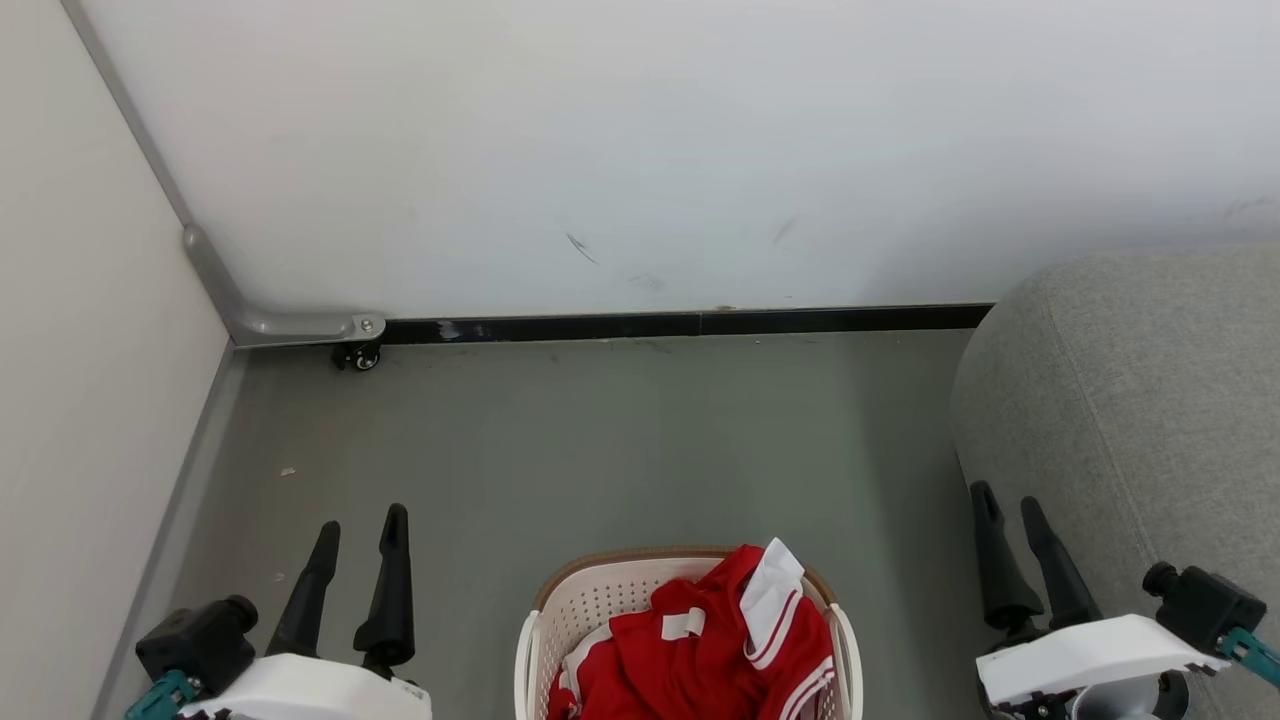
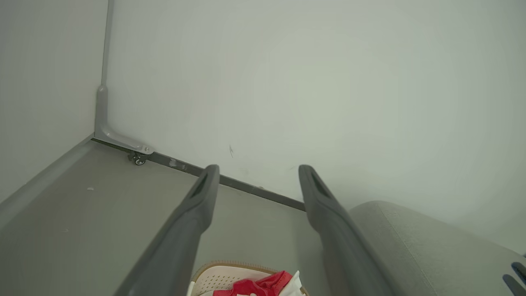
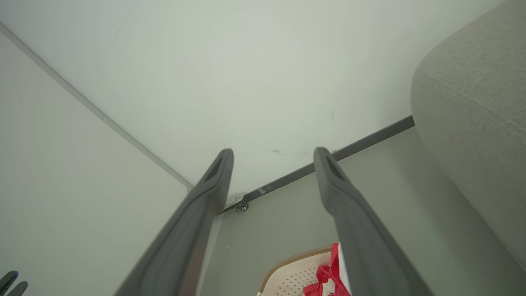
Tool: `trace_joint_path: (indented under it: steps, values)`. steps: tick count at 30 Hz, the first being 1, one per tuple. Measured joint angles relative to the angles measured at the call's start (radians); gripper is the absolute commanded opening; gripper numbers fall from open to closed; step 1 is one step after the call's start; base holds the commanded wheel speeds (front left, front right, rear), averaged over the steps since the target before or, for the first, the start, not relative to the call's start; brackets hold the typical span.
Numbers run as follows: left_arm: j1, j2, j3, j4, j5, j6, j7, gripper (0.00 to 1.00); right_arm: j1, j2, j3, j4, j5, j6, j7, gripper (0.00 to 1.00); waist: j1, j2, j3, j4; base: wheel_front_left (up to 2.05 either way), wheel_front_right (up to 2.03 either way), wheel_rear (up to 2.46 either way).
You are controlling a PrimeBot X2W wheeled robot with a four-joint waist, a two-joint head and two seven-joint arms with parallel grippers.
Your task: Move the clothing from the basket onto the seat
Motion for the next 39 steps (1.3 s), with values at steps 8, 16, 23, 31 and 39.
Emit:
trace_joint_path:
  steps: [8, 16, 23, 31, 39]
  values:
    - [0.011, 0.007, -0.036, 0.009, 0.142, 0.026, -0.024, 1.0, -0.012, 0.002, 0.003, 0.012, -0.13, 0.0, -0.014, 1.0, -0.0012, 0.0, 0.002, 0.003, 0.0, 0.0, 0.0]
    - [0.011, 0.007, -0.059, 0.021, 0.283, 0.069, -0.055, 1.0, -0.013, 0.004, 0.011, 0.022, -0.279, 0.0, -0.026, 1.0, -0.0016, 0.0, 0.002, 0.008, 0.0, 0.0, 0.0]
    - [0.011, 0.005, -0.075, 0.026, 0.386, 0.097, -0.078, 1.0, -0.014, 0.005, 0.014, 0.033, -0.397, 0.0, -0.027, 1.0, -0.0018, 0.0, 0.001, 0.01, 0.0, 0.0, 0.0]
    - [0.011, 0.004, -0.095, 0.04, 0.493, 0.121, -0.104, 1.0, -0.015, 0.005, 0.037, 0.044, -0.482, 0.0, -0.045, 1.0, -0.0018, 0.0, 0.001, 0.013, 0.0, 0.0, 0.0]
    - [0.011, -0.001, -0.095, 0.057, 0.516, 0.13, -0.112, 1.0, -0.03, 0.005, 0.039, 0.046, -0.5, 0.0, -0.045, 1.0, -0.0019, 0.0, 0.002, 0.014, 0.0, 0.0, 0.0]
